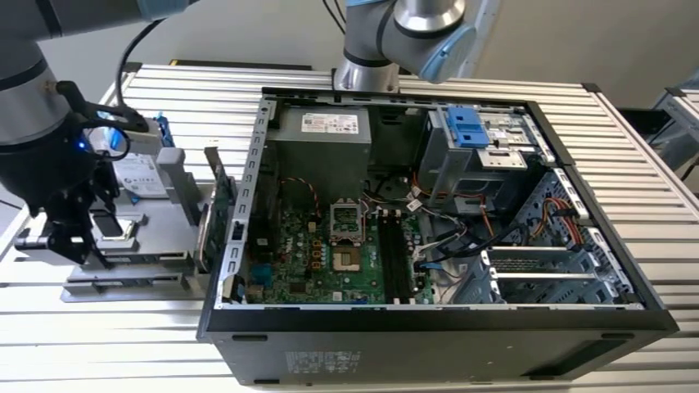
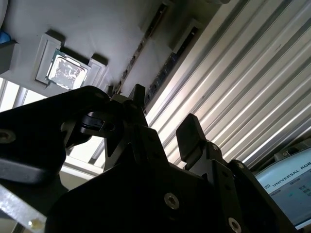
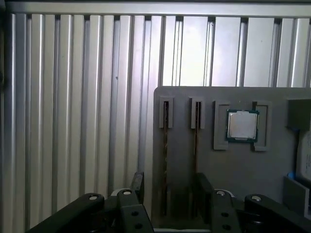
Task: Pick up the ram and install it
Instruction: 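Pick up the ram and move it above insertion slot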
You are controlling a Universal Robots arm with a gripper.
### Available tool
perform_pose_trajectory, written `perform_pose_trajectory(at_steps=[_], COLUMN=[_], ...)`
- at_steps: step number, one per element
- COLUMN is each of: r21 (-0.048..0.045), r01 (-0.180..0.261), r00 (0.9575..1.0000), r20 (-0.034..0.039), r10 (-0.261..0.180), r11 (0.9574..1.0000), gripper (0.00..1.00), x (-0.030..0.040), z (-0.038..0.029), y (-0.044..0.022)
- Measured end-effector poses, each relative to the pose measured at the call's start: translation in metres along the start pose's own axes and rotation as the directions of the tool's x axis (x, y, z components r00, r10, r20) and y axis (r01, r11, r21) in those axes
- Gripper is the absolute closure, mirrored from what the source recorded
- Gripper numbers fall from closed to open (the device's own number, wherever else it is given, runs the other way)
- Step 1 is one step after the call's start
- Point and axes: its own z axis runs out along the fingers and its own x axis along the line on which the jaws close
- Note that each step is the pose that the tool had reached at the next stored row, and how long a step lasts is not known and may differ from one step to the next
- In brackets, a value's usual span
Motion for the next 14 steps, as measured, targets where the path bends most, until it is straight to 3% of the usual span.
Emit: perform_pose_trajectory(at_steps=[14], r21=[0.0037], r01=[0.000], r00=[1.0000], r20=[0.0002], r10=[0.000], r11=[1.0000], gripper=[0.00], x=[-0.0017], z=[0.0143], y=[0.0013])
